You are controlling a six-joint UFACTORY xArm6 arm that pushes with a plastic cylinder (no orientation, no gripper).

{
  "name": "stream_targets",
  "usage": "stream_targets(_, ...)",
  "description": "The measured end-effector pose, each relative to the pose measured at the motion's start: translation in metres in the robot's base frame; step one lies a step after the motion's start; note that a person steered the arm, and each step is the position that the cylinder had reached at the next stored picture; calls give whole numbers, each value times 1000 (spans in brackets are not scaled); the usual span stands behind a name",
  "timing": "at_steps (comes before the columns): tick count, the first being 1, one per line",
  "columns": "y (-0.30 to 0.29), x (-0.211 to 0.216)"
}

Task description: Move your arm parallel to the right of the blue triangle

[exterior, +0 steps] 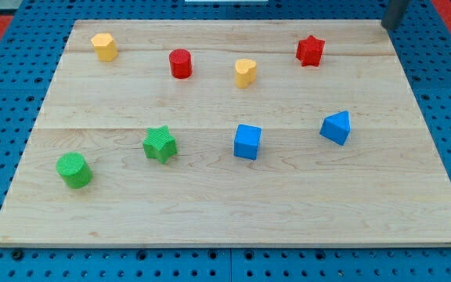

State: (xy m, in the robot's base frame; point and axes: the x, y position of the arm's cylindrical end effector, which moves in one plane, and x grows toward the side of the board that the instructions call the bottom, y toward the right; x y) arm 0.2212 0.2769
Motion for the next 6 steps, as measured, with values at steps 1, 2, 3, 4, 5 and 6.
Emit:
stream_targets(1,-37,45)
stream_targets(2,-38,54)
stream_targets(3,-35,101)
stream_targets(4,-34,148)
stream_targets(5,-39,204)
stream_targets(6,-35,225)
